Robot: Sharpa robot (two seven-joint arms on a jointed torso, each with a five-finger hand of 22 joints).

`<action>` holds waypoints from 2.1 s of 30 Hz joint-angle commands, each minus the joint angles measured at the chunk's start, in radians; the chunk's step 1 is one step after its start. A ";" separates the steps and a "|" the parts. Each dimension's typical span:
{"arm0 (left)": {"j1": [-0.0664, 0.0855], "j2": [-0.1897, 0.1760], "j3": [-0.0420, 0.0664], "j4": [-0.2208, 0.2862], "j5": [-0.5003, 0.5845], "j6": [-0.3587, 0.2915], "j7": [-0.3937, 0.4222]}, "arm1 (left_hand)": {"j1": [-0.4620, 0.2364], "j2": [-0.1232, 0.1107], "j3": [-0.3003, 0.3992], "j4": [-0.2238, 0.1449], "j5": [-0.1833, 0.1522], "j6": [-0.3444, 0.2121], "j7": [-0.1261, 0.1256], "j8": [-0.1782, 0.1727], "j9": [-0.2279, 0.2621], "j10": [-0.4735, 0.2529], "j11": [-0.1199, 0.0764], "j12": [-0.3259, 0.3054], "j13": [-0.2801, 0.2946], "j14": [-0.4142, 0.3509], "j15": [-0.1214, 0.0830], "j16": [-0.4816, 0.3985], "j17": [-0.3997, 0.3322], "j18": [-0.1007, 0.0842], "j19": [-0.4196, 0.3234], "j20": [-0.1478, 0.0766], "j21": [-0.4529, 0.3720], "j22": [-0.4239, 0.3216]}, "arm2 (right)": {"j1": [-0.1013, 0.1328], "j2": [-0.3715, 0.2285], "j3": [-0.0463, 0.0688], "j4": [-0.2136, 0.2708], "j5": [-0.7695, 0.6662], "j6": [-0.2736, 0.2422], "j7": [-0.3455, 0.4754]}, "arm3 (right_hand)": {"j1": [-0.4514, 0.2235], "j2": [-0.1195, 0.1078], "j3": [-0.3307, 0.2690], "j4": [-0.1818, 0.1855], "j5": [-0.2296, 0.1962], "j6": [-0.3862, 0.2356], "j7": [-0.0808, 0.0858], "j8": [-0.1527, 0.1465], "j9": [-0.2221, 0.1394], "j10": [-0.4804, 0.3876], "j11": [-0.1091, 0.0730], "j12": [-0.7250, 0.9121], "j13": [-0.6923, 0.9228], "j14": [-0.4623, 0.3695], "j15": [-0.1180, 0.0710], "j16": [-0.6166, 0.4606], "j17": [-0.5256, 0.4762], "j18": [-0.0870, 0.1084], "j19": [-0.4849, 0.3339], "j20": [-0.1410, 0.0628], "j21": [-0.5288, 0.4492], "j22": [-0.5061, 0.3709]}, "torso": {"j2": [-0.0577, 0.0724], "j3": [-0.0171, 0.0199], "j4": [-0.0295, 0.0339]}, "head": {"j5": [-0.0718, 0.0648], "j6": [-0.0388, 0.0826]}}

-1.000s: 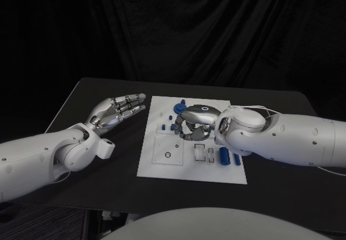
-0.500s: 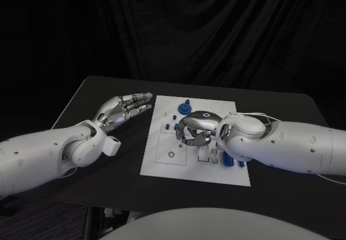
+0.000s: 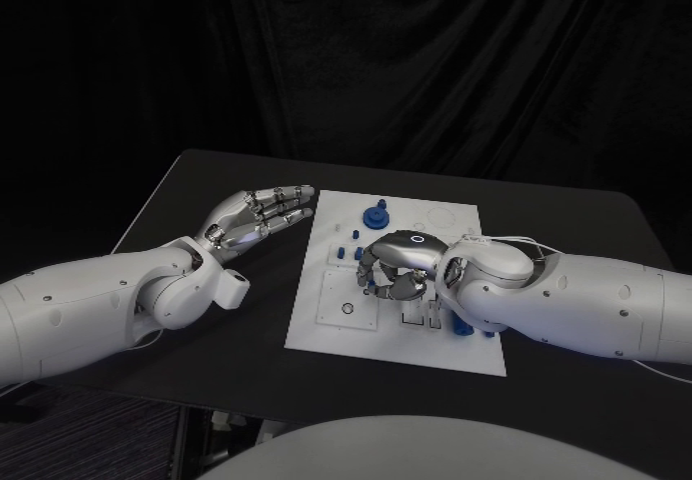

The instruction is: Assemble the parts on the task board

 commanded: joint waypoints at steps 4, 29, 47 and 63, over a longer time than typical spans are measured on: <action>-0.002 0.002 0.001 0.001 0.005 0.015 0.142 | -0.003 0.000 0.001 -0.005 -0.003 0.008 0.000 0.005 0.001 0.000 0.008 0.007 0.001 0.008 0.000 0.003 0.001 -0.004 0.005 -0.001 0.006 0.001 | -0.012 0.009 0.001 -0.010 -0.007 -0.027 0.019 | 0.010 -0.002 0.000 -0.007 -0.003 0.002 -0.002 -0.006 0.001 0.046 -0.040 0.003 0.001 0.004 0.000 -0.005 -0.002 -0.008 0.009 0.000 0.000 0.047 | 0.000 -0.0008 -0.0005 | 0.004 0.000; -0.007 0.009 0.001 -0.005 0.005 0.023 0.135 | -0.002 0.001 0.003 -0.007 -0.005 0.008 0.001 0.005 0.001 -0.001 0.008 0.007 0.001 0.010 0.002 0.005 0.001 -0.006 0.009 -0.001 0.008 0.004 | -0.028 0.033 0.001 -0.051 -0.007 -0.015 0.021 | 0.013 -0.003 0.000 -0.009 -0.007 0.003 -0.002 -0.008 0.002 0.048 -0.041 0.002 0.001 -0.001 0.000 -0.015 -0.009 -0.007 0.005 -0.001 -0.009 0.045 | -0.001 -0.0002 -0.0008 | 0.011 0.000; -0.016 0.009 0.001 -0.004 0.005 0.025 0.132 | -0.002 0.002 0.004 -0.007 -0.006 0.008 0.002 0.005 0.001 -0.001 0.009 0.006 0.001 0.010 0.003 0.006 0.001 -0.007 0.012 0.000 0.008 0.005 | -0.045 0.047 0.001 -0.074 -0.007 0.002 0.021 | 0.015 -0.002 0.000 -0.012 -0.014 0.004 -0.002 -0.010 0.004 0.049 -0.040 0.001 0.001 -0.006 0.000 -0.022 -0.015 -0.006 0.002 -0.001 -0.014 0.044 | -0.002 -0.0007 -0.0004 | 0.013 0.000; -0.025 0.007 0.001 -0.004 0.005 0.025 0.130 | -0.002 0.003 0.005 -0.008 -0.007 0.009 0.003 0.005 0.001 -0.001 0.009 0.006 0.001 0.011 0.004 0.006 0.001 -0.007 0.014 0.000 0.009 0.006 | -0.047 0.048 0.001 -0.078 -0.007 0.032 0.000 | -0.056 -0.031 -0.022 0.054 -0.204 -0.129 0.013 -0.125 -0.045 -0.086 0.003 -0.139 -0.065 -0.007 0.040 -0.023 -0.019 -0.008 -0.002 0.028 -0.051 0.026 | -0.001 -0.0004 -0.0009 | 0.009 0.000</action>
